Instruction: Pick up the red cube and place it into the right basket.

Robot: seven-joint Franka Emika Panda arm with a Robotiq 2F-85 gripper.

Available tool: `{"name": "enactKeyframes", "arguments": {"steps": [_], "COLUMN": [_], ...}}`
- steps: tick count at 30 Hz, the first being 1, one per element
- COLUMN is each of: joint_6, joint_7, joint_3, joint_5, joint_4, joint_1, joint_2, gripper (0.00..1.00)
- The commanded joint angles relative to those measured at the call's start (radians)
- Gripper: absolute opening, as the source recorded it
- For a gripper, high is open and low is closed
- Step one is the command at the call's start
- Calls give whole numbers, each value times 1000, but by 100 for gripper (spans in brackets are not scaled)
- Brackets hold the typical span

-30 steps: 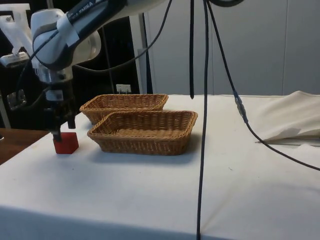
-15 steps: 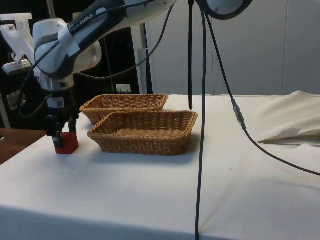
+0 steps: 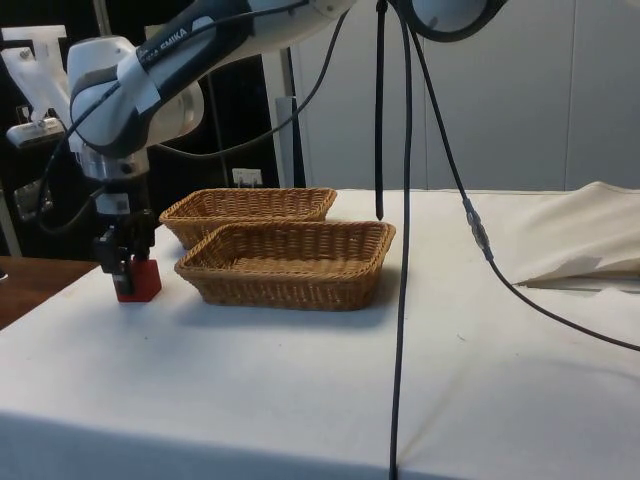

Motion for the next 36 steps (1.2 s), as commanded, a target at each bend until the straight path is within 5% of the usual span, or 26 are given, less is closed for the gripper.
{"name": "enactKeyframes", "arguments": {"steps": [1,8,36], "joint_6": [-12,0,-152], "joint_7": [0,0,-20], "joint_3": [2,0,-51], "joint_5": [0,0,-2], "joint_4": [9,0,-28], "joint_1": [-3,0,10], "joint_2": [4,0,-147], "gripper": [0,1,1]}}
